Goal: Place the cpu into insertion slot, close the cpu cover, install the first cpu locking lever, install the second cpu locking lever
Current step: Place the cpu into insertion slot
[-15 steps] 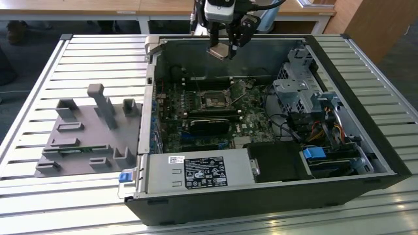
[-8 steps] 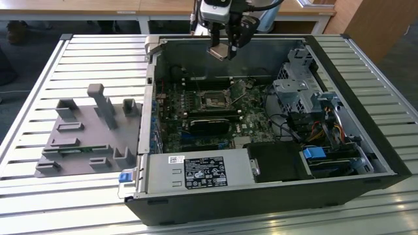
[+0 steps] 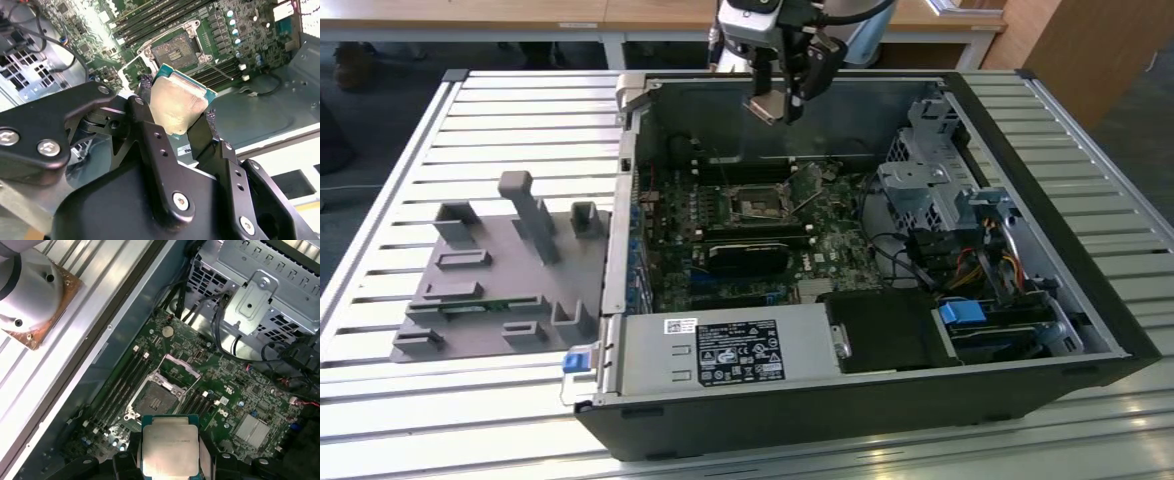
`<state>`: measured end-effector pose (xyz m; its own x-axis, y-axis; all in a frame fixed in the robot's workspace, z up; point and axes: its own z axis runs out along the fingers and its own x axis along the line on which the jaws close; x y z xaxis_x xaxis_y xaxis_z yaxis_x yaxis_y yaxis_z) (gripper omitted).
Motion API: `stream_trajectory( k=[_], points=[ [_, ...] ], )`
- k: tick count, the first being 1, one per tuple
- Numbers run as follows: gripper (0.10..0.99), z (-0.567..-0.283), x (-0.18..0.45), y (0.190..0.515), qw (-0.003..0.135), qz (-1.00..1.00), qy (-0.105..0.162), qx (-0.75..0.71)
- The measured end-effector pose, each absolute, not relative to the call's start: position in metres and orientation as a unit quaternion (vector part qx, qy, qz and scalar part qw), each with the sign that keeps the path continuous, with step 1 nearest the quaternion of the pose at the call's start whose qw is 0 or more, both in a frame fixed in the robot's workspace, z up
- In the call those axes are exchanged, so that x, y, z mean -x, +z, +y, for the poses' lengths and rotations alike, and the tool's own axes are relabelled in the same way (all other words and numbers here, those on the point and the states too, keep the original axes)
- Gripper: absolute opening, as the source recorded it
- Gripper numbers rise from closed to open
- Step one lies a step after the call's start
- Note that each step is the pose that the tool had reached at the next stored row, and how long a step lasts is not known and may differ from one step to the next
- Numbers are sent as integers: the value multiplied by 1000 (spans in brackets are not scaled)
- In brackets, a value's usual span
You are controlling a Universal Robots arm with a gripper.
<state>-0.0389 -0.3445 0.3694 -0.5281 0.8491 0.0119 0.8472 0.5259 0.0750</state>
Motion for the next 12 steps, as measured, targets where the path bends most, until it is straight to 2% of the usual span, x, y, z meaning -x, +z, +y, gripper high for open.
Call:
stream_trajectory(
  k=[12],
  points=[
    [541,-345,39,368,16,837,34,-546]
  ],
)
